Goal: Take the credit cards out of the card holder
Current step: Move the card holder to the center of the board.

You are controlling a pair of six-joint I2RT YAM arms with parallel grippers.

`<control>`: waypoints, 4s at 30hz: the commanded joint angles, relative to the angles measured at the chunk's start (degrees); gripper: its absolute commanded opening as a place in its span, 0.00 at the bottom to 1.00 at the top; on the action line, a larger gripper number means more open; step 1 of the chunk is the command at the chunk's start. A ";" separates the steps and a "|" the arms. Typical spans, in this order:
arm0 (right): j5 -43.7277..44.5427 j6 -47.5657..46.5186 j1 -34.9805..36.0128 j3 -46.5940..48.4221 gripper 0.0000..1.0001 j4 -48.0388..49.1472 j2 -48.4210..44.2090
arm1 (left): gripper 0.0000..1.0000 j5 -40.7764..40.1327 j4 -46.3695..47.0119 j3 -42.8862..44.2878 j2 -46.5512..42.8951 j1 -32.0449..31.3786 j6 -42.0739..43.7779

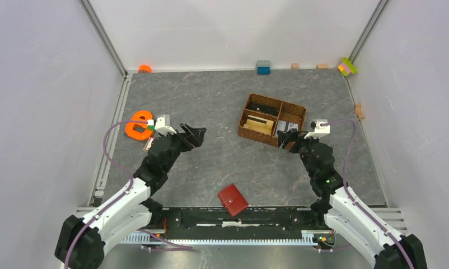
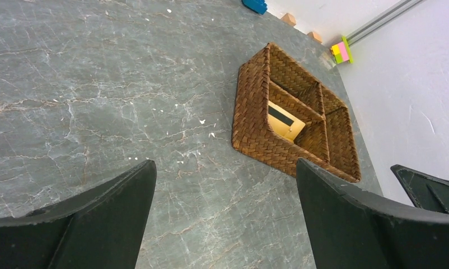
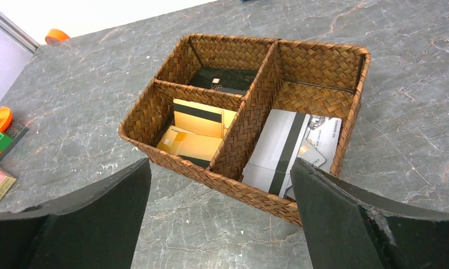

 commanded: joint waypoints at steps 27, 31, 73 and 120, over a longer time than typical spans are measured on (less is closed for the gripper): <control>-5.22 -0.57 41.27 11.19 0.98 -21.81 22.05 | 0.98 -1.66 3.00 -0.98 -0.64 -0.58 0.81; 0.32 1.76 48.43 15.18 0.98 -23.96 28.73 | 0.99 -2.16 2.66 -0.85 -0.61 -0.58 0.98; -0.57 1.76 41.83 27.13 0.81 -25.69 44.07 | 0.99 -1.17 1.59 0.51 2.49 -1.14 0.42; -23.25 6.90 15.56 10.70 0.44 9.18 44.27 | 0.75 15.25 -7.43 15.13 35.33 -5.87 1.42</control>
